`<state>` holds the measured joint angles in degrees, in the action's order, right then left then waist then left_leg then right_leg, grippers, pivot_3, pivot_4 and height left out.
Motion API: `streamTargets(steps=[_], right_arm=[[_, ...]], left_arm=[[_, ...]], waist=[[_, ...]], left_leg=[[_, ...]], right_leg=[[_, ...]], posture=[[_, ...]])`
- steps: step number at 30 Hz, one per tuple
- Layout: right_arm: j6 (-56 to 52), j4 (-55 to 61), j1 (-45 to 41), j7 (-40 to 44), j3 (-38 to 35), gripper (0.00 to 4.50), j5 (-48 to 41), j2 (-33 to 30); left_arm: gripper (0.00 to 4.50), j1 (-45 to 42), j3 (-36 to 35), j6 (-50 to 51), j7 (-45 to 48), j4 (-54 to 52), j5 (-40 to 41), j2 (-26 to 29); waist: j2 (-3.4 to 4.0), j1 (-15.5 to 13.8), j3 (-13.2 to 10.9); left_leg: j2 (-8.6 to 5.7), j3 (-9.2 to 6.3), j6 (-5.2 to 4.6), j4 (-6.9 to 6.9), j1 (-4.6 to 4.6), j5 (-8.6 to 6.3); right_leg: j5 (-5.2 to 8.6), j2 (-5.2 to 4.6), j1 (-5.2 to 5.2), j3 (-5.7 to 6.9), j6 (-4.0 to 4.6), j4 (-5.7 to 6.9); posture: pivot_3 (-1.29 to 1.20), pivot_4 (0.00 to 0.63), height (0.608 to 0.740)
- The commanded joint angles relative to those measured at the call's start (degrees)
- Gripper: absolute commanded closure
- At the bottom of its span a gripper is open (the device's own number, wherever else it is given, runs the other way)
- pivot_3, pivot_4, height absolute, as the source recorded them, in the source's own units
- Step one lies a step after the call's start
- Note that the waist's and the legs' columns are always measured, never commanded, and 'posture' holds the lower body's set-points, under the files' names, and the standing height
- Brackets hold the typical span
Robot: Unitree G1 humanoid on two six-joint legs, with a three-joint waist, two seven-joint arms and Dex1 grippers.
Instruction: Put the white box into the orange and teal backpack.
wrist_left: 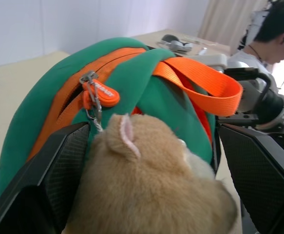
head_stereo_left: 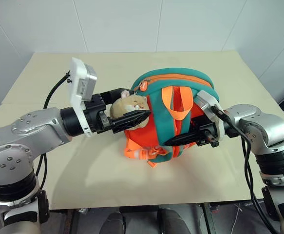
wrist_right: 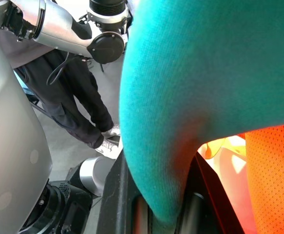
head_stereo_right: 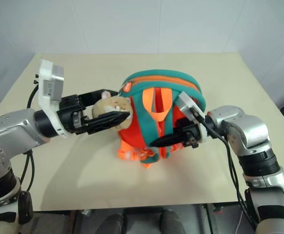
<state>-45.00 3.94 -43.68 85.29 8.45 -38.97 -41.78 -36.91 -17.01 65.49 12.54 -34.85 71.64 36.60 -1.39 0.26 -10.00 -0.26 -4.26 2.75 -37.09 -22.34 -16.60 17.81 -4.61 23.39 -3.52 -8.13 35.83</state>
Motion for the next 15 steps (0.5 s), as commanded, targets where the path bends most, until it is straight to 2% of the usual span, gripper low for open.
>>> streamTargets(steps=[1, 8, 11, 15], right_arm=[[0.56, 0.51, -1.24, 0.82, -0.89, 3.91, -0.4, -0.36], [0.35, 0.61, -1.18, 0.42, -0.83, 3.91, -0.22, -0.42], [0.39, 0.41, -1.37, 0.27, -0.73, 3.91, -0.06, -0.25], [0.41, 0.34, -1.44, 0.18, -0.82, 3.91, 0.11, -0.13]], left_arm=[[0.02, 0.83, 0.15, -2.35, -2.11, 0.82, -0.66, 0.17], [0.02, 0.73, 2.07, -2.79, -3.33, 3.42, 0.82, 0.29], [0.58, 0.67, 2.31, -1.59, -4.79, 5.07, 2.83, 0.94], [1.81, -0.04, 1.85, -1.53, -5.94, 5.52, 5.96, 2.34]], waist=[[0.0, -0.04, 0.0], [0.0, -0.15, 0.0], [0.0, -0.13, 0.0], [0.0, -0.13, 0.0]], left_leg=[[0.0, 0.0, 0.0, 0.0, 0.0, 0.0], [-0.01, 0.02, 0.01, 0.02, -0.02, -0.01], [-0.01, 0.02, 0.0, 0.01, -0.01, -0.01], [-0.01, 0.02, 0.0, 0.01, -0.01, -0.01]], right_leg=[[0.0, 0.0, 0.0, 0.0, 0.0, -0.01], [0.0, -0.01, 0.0, 0.0, 0.0, -0.08], [0.0, -0.01, 0.0, 0.0, 0.0, -0.08], [0.0, -0.01, 0.0, 0.0, 0.0, -0.07]], posture=[[0.0, 0.15, 0.74], [0.0, 0.15, 0.74], [0.0, 0.15, 0.74], [0.0, 0.15, 0.74]])
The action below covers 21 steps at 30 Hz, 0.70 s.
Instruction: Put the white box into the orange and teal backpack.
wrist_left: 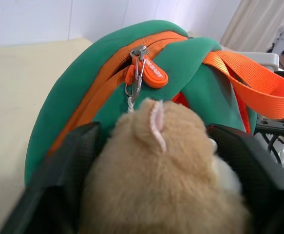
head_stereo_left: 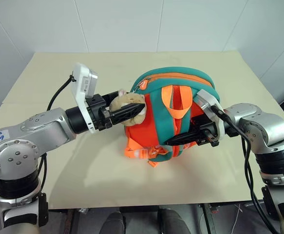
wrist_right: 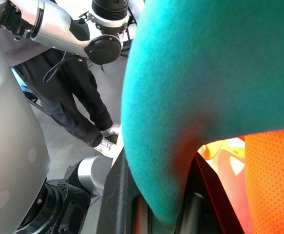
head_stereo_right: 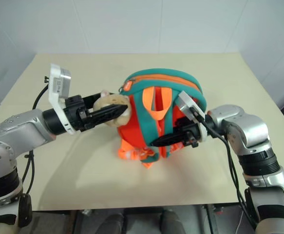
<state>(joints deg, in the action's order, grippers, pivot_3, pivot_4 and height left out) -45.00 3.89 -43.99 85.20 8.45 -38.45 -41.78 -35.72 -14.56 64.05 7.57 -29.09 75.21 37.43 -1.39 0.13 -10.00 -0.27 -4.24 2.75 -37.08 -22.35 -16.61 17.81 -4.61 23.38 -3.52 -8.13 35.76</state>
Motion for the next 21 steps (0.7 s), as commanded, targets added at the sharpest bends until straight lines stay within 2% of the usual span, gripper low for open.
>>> streamTargets(steps=[1, 6, 9, 15, 21], right_arm=[[0.47, 0.36, -1.11, 0.31, -0.84, 3.91, -0.34, -0.15], [0.55, 0.32, -1.07, 0.55, -0.94, 3.91, -0.25, -0.34], [0.71, 0.31, -0.94, 0.79, -0.92, 3.91, -0.17, -0.5], [0.92, 0.14, -0.79, 1.12, -1.0, 3.91, -0.04, -0.74], [1.12, -0.17, -0.76, 1.49, -1.0, 3.91, 0.15, -0.92]], left_arm=[[2.11, -1.45, -0.86, -0.15, -1.33, -0.08, 2.96, 2.11], [3.33, -3.04, -1.74, -0.77, -4.02, 0.33, 8.64, 5.51], [3.71, -3.22, -2.19, -1.56, -4.71, 0.19, 11.31, 7.76], [3.79, 0.64, -5.96, -2.48, -2.44, 0.45, 9.74, 14.24], [3.79, 3.85, -8.72, -3.67, -0.78, 2.06, 8.72, 17.63]], waist=[[0.0, 0.0, 0.0], [0.0, 0.01, 0.0], [0.0, 0.08, 0.0], [0.01, 0.23, -0.01], [0.02, 0.08, -0.02]], left_leg=[[0.0, 0.0, 0.0, 0.0, 0.0, 0.0], [0.0, 0.0, 0.01, 0.01, -0.01, 0.0], [0.01, 0.0, 0.02, 0.04, -0.01, -0.01], [0.01, 0.04, 0.03, 0.08, 0.0, -0.01], [0.01, 0.07, 0.02, 0.09, -0.01, -0.02]], right_leg=[[0.0, 0.0, 0.0, 0.0, 0.0, 0.0], [0.0, 0.0, 0.0, 0.0, 0.0, -0.03], [0.0, 0.0, 0.01, 0.0, 0.0, -0.04], [0.01, 0.0, 0.04, -0.01, 0.02, -0.07], [0.02, 0.0, 0.04, -0.01, 0.03, -0.11]], posture=[[0.0, 0.15, 0.74], [0.0, 0.15, 0.74], [0.0, 0.15, 0.74], [0.0, 0.15, 0.74], [0.0, 0.15, 0.74]])
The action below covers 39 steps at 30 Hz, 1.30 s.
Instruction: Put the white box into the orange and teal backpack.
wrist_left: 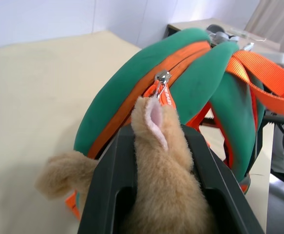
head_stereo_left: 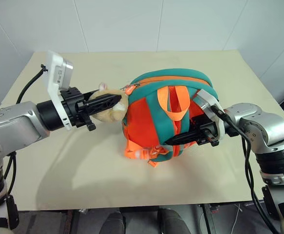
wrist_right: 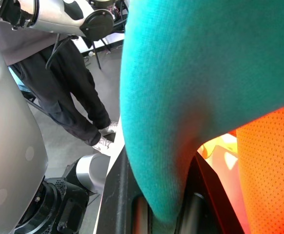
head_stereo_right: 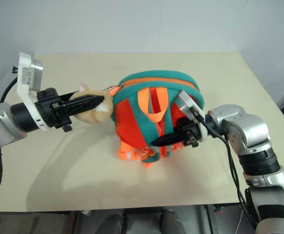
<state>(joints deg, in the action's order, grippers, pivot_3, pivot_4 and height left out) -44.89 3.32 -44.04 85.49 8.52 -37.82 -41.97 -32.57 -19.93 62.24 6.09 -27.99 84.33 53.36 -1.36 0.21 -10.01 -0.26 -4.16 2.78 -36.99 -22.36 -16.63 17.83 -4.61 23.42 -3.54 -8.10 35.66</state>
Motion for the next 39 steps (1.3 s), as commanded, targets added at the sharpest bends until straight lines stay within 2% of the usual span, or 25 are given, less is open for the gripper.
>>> streamTargets(steps=[1, 7, 13, 19, 25, 31, 39], right_arm=[[1.01, 0.41, -0.65, 1.24, -1.14, 3.91, -0.47, -0.76], [0.9, 0.78, -0.2, 1.15, -1.39, 3.91, -0.67, -0.84], [0.89, 0.63, -0.16, 1.08, -1.52, 3.91, -0.77, -0.76], [0.82, 1.27, 0.42, 0.72, -1.61, 3.91, -0.93, -0.7], [0.78, 1.75, 0.76, 0.5, -1.52, 3.91, -0.94, -0.6], [0.7, 1.65, 0.5, 0.41, -1.2, 3.91, -0.87, -0.2], [-0.99, 3.22, 0.44, -0.25, -1.43, 3.91, -2.56, 0.8]], left_arm=[[3.79, 1.72, -4.03, -1.78, 0.84, 1.16, -0.46, 2.15], [3.79, 8.78, -7.06, -1.89, 2.41, 2.57, -2.25, 3.51], [3.79, 14.88, -8.17, -2.4, 4.46, 3.67, -4.48, 2.36], [3.79, 22.82, -4.42, -2.93, 7.31, 4.07, -10.24, 0.24], [3.79, 21.31, 2.06, -2.59, 7.37, 6.61, -16.49, -1.7], [3.79, 16.34, 11.16, -3.16, 9.02, 13.79, -28.29, -1.67], [3.79, 9.93, 14.97, -5.69, 14.34, 20.23, -36.31, -3.5]], waist=[[0.0, 0.01, 0.0], [0.03, 0.33, -0.02], [0.03, 0.3, -0.02], [0.04, 0.59, -0.02], [0.04, 0.51, -0.02], [0.04, 0.8, -0.02], [0.03, 1.47, -0.01]], left_leg=[[0.0, 0.0, -0.01, 0.0, 0.0, 0.0], [0.02, 0.02, -0.02, 0.09, 0.01, -0.02], [0.03, 0.03, -0.03, 0.07, 0.01, -0.05], [0.06, 0.04, -0.02, 0.12, 0.04, -0.07], [0.05, 0.04, -0.03, 0.09, 0.07, -0.08], [0.04, 0.05, -0.03, 0.1, 0.09, -0.08], [0.05, 0.05, -0.03, 0.09, 0.11, -0.08]], right_leg=[[0.0, 0.0, 0.0, 0.0, 0.0, 0.0], [0.02, 0.01, 0.04, -0.01, 0.03, -0.01], [0.02, 0.0, 0.03, 0.0, 0.04, -0.02], [0.05, 0.01, 0.03, 0.0, 0.09, -0.03], [0.05, 0.01, -0.01, 0.0, 0.09, -0.02], [0.05, 0.02, -0.01, 0.01, 0.09, -0.01], [0.04, 0.02, -0.03, 0.01, 0.09, 0.02]], posture=[[0.0, 0.15, 0.74], [0.0, 0.15, 0.74], [0.0, 0.15, 0.74], [0.0, 0.15, 0.74], [0.0, 0.15, 0.74], [0.0, 0.15, 0.74], [0.0, 0.15, 0.74]])
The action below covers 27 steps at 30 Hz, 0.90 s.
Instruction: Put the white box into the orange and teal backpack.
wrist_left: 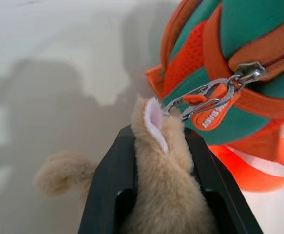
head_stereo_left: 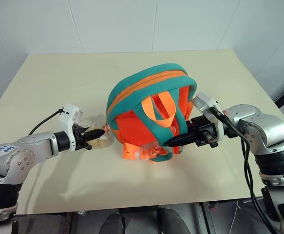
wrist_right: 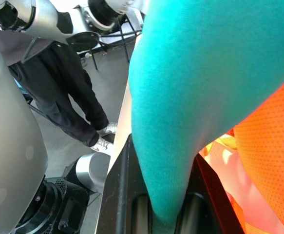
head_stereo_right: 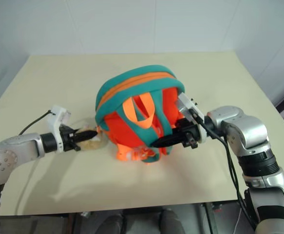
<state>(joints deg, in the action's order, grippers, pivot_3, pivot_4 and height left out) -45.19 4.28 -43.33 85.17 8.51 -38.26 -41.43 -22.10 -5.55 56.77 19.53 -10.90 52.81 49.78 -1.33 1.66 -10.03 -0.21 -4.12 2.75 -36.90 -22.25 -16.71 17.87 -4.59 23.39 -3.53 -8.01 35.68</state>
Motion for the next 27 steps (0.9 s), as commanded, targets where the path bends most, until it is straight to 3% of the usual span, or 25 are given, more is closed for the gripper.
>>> streamTargets(steps=[1, 6, 15, 18, 27], right_arm=[[-0.93, 2.45, -0.28, -0.07, -1.45, 3.91, -2.37, 0.33], [-0.81, 2.33, -0.19, -0.54, -1.07, 3.91, -2.2, 0.55], [-0.08, 0.75, -0.96, -0.85, -0.82, 3.91, -1.09, 0.7], [-0.75, 0.67, -1.26, -0.89, -0.52, 2.91, -0.84, 0.37], [-2.69, 0.72, -1.99, -2.16, -2.58, 0.01, -1.6, -0.65]], left_arm=[[3.79, -1.17, 0.93, -0.57, 1.62, 3.7, -5.7, -0.11], [3.79, -6.04, 0.31, -1.73, 5.29, 3.85, -6.54, -1.89], [0.9, -7.32, -8.89, 3.12, 9.45, -1.86, 1.66, -3.05], [0.01, -6.44, -12.26, 5.06, 10.36, -4.27, 3.74, -1.21], [0.0, -0.96, -24.54, 6.76, 14.79, -5.7, 8.04, 4.29]], waist=[[0.0, -0.05, 0.0], [-0.01, -0.19, 0.01], [-0.01, -0.12, 0.0], [-0.01, -0.14, 0.0], [0.02, -0.07, -0.02]], left_leg=[[0.01, 0.0, 0.0, 0.0, 0.0, 0.0], [-0.01, -0.02, 0.0, -0.08, -0.01, 0.0], [0.02, -0.03, 0.0, 0.0, -0.13, -0.03], [0.01, -0.04, -0.01, -0.01, -0.14, -0.07], [0.03, -0.02, -0.03, -0.01, -0.13, -0.11]], right_leg=[[0.0, 0.01, 0.0, 0.0, 0.0, 0.01], [-0.01, 0.0, -0.02, 0.02, -0.02, 0.04], [-0.01, -0.03, 0.1, 0.03, -0.03, 0.15], [-0.01, -0.07, 0.1, 0.06, -0.03, 0.13], [-0.01, -0.07, 0.11, 0.08, -0.02, 0.02]], posture=[[0.0, 0.15, 0.74], [0.0, 0.15, 0.74], [0.0, 0.15, 0.74], [0.0, 0.15, 0.74], [0.0, 0.15, 0.74]])
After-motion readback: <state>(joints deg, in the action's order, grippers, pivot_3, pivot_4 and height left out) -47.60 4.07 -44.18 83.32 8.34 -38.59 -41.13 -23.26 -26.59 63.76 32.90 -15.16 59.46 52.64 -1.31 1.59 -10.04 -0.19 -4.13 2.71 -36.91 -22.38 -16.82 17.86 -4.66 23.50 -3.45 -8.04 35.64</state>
